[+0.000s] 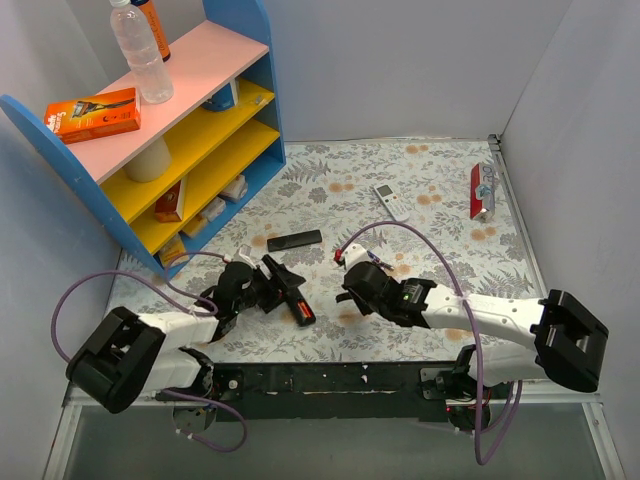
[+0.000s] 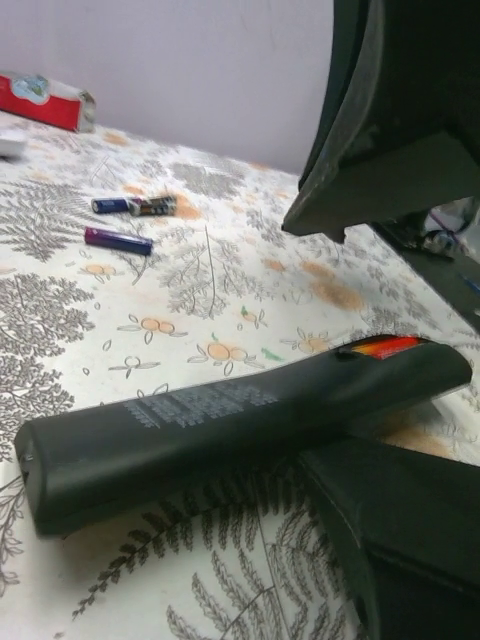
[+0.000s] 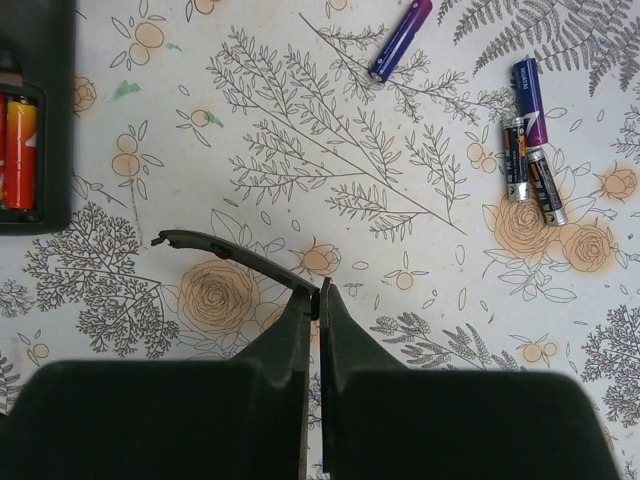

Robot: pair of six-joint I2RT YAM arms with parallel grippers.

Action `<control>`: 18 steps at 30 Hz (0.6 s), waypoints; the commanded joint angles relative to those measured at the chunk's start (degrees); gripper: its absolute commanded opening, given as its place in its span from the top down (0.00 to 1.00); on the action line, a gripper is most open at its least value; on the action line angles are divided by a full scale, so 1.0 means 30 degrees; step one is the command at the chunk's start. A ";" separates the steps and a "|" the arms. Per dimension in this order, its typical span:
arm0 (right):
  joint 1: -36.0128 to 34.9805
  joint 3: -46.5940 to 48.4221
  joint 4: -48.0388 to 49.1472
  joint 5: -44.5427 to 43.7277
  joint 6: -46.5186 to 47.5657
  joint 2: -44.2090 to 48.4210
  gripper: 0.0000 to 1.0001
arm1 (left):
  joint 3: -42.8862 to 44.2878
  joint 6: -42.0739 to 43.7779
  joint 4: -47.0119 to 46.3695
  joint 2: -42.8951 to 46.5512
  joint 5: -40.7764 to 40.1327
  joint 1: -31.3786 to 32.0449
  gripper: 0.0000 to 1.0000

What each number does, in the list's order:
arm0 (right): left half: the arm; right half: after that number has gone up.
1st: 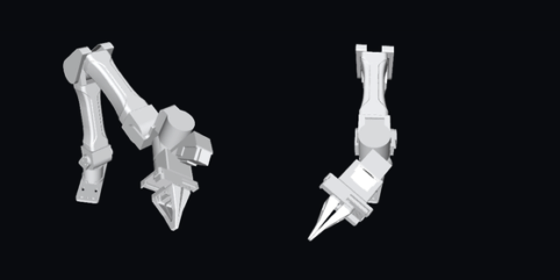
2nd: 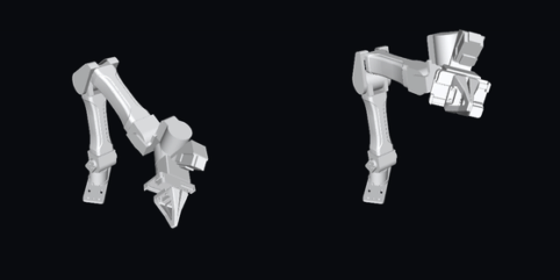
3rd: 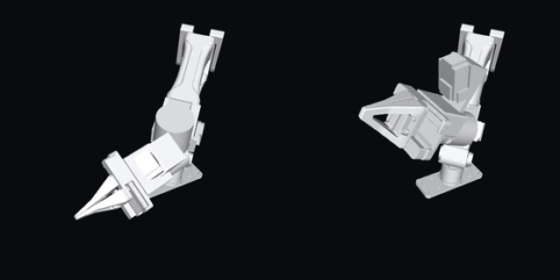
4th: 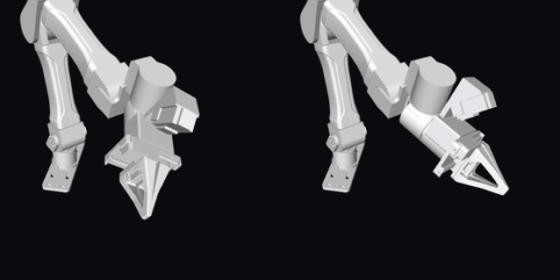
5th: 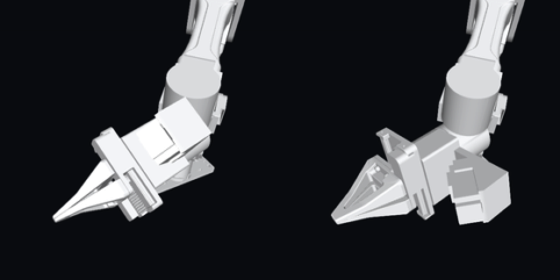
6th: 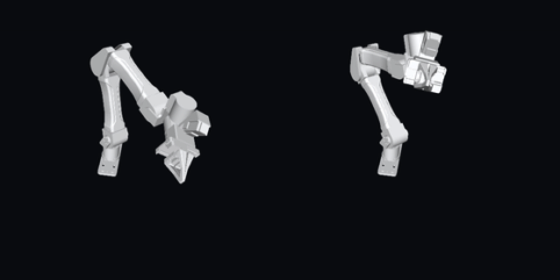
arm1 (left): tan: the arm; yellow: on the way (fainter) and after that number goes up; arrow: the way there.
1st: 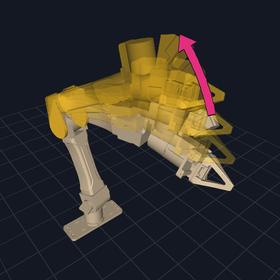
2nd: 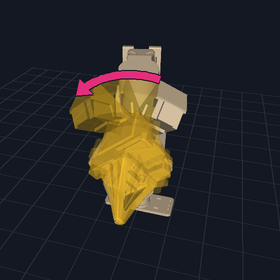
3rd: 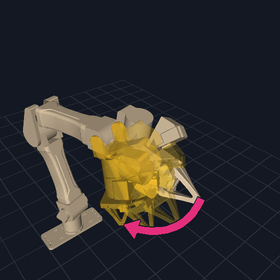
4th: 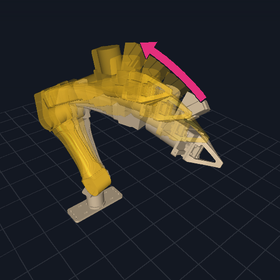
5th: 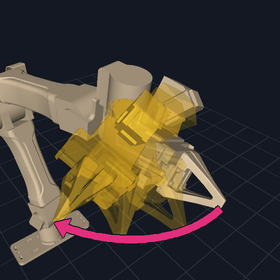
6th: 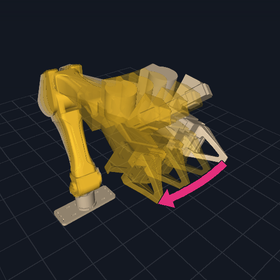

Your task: Load the batteries into the remote control

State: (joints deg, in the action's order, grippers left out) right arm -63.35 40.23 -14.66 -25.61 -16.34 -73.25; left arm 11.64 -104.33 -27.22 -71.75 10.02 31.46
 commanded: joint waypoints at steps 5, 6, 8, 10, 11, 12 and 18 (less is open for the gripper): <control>0.0082 -0.0401 0.1808 -0.0635 0.0406 0.1623 0.99 | -0.0305 -0.1021 0.4441 0.5329 -0.1376 0.0059 0.02; 0.0082 -0.0401 0.2012 -0.0664 0.0639 0.1712 0.99 | -0.0334 -0.1023 0.4909 0.5863 -0.1465 0.0059 0.02; 0.0053 -0.0547 0.2363 -0.0489 0.1020 0.2120 0.99 | -0.0306 -0.1081 0.6374 0.7556 -0.1728 0.0059 0.02; 0.0082 -0.0781 0.3151 -0.0313 0.1750 0.2531 0.99 | -0.0276 -0.1052 0.7834 0.8733 -0.2049 0.0059 0.02; 0.0082 -0.0898 0.3359 -0.0139 0.1987 0.2823 0.99 | -0.0276 -0.1081 0.8308 0.9261 -0.2109 0.0059 0.02; 0.0082 -0.0928 0.3507 0.0008 0.2221 0.3000 0.99 | -0.0102 -0.0965 0.8719 1.0311 -0.2226 0.0030 0.02; 0.0082 -0.1190 0.4676 0.0885 0.4417 0.3762 0.99 | 0.1098 0.0116 1.1389 1.2955 -0.2317 0.0030 0.02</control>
State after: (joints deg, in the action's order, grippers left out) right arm -63.33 37.58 -6.55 -24.86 -8.69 -64.16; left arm 11.22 -106.65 0.08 -36.36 4.05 31.46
